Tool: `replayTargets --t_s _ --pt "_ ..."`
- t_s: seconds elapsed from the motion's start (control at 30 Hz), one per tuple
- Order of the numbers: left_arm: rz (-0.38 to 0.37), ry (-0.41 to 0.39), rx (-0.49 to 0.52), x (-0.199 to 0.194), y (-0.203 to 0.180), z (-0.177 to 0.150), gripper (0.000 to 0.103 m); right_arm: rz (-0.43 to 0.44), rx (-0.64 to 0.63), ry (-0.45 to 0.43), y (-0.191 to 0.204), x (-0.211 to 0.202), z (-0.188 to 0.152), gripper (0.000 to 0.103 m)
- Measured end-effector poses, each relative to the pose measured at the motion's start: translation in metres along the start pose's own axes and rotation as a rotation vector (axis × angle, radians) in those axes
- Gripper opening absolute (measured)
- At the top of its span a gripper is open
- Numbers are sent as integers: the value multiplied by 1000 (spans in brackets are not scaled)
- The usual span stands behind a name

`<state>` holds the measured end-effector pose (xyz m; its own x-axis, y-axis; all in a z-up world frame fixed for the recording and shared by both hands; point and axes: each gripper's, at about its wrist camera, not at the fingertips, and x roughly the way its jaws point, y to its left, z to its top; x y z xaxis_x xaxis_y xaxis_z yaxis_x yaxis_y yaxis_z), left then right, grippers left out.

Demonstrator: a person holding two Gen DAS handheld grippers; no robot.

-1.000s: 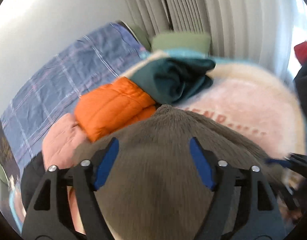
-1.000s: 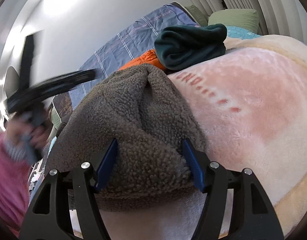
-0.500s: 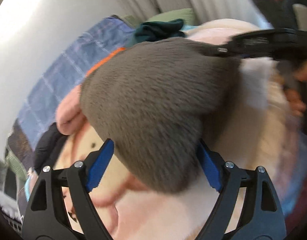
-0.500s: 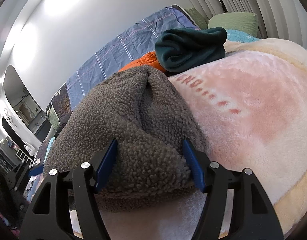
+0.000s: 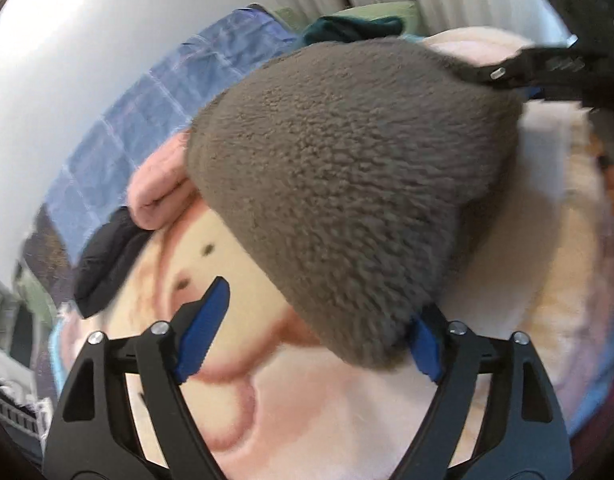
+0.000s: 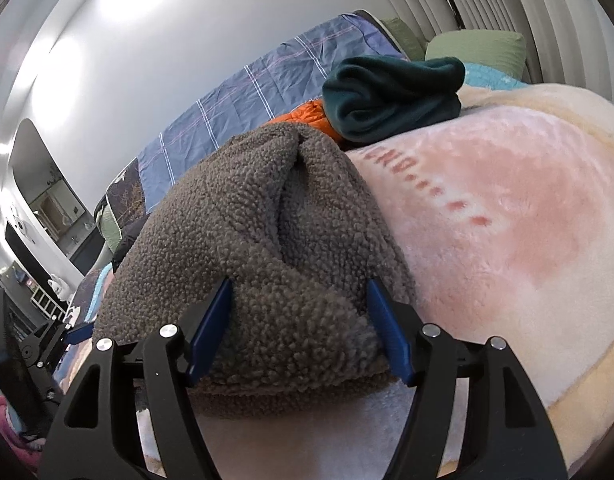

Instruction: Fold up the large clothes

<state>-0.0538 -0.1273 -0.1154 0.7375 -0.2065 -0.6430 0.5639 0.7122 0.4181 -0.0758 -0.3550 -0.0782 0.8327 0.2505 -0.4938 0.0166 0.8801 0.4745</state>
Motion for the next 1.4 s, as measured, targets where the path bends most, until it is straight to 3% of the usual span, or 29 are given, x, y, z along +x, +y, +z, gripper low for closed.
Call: replayTargets --t_s 0.13,0.2,0.37,0.43,0.5,0.57,0.6,0.67,0.9,1.0,1.1,1.17,1.2,1.3,1.4 --pt "-220 -49 -24 -44 16 7 65 8 16 0 -3 2 1 68" --pt "-248 -106 -46 -64 24 15 65 2 11 -6 -1 1 0 68" --pt "-208 -231 -60 -64 42 66 61 -6 11 -12 0 0 -2 68" --pt "-199 -239 -49 -44 45 91 48 -13 8 -12 2 -1 -3 68" --pt "-227 -198 -90 -10 48 120 47 -17 5 -12 2 -1 -3 68" --pt "-256 -55 -92 46 44 140 47 -16 5 -12 2 -1 -3 68" --pt "-272 11 -80 75 42 143 51 -17 5 -11 1 -1 -3 68" --pt "-305 -42 -92 100 37 137 52 -66 -4 -16 0 0 -4 68" --pt "-268 -62 -92 85 37 132 50 -16 -8 33 4 -12 13 64" --pt "-277 -64 -101 87 44 134 50 12 -59 -61 20 -34 26 51" --pt "-264 -69 -90 87 42 134 50 83 -92 -118 29 -41 32 46" --pt "-260 -75 -90 86 41 133 50 -8 -111 -18 25 -13 26 46" --pt "-260 -76 -91 86 41 132 50 -43 -106 40 20 3 19 50" --pt "-236 -92 -73 85 35 131 50 35 44 45 -5 9 9 51" --pt "-218 -96 -61 83 31 130 50 42 41 50 -6 9 10 51"
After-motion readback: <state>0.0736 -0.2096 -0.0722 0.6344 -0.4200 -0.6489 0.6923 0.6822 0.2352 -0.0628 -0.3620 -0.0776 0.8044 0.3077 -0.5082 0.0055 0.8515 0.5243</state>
